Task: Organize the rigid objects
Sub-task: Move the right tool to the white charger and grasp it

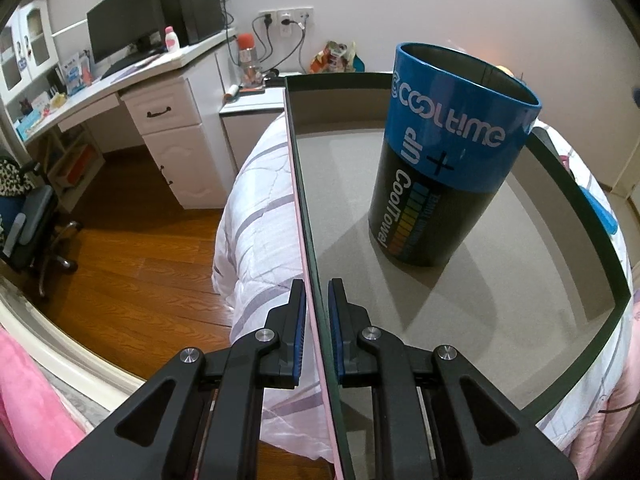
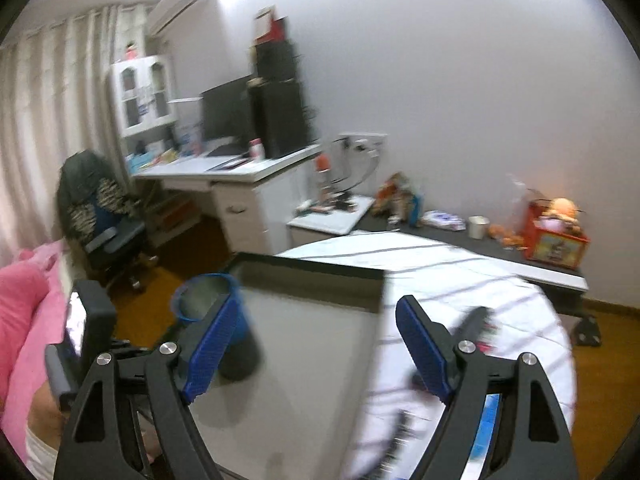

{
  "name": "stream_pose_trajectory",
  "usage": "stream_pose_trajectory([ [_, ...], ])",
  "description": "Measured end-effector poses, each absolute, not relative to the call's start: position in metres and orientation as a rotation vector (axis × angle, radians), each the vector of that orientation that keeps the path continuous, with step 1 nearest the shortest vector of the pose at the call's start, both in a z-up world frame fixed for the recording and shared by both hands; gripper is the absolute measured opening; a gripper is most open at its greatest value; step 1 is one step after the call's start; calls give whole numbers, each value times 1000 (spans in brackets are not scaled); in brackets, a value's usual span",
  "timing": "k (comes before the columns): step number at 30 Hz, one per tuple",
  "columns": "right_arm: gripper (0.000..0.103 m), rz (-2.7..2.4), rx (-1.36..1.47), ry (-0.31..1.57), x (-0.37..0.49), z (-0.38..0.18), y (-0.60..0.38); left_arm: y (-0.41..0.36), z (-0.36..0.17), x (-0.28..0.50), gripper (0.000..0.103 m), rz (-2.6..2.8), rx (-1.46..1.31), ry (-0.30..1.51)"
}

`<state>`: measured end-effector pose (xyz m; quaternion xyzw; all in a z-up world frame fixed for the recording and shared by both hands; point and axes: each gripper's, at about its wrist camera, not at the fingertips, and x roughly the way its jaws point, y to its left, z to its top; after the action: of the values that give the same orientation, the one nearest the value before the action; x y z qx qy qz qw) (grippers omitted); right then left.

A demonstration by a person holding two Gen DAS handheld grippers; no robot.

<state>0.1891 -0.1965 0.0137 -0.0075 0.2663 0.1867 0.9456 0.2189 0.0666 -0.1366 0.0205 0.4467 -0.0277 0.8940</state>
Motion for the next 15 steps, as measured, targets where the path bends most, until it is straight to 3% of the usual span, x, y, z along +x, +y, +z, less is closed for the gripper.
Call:
stream_pose_trajectory([
  [15,83,85,54,700,188,-52,-297,57,-142,219,11,-25,72,947],
])
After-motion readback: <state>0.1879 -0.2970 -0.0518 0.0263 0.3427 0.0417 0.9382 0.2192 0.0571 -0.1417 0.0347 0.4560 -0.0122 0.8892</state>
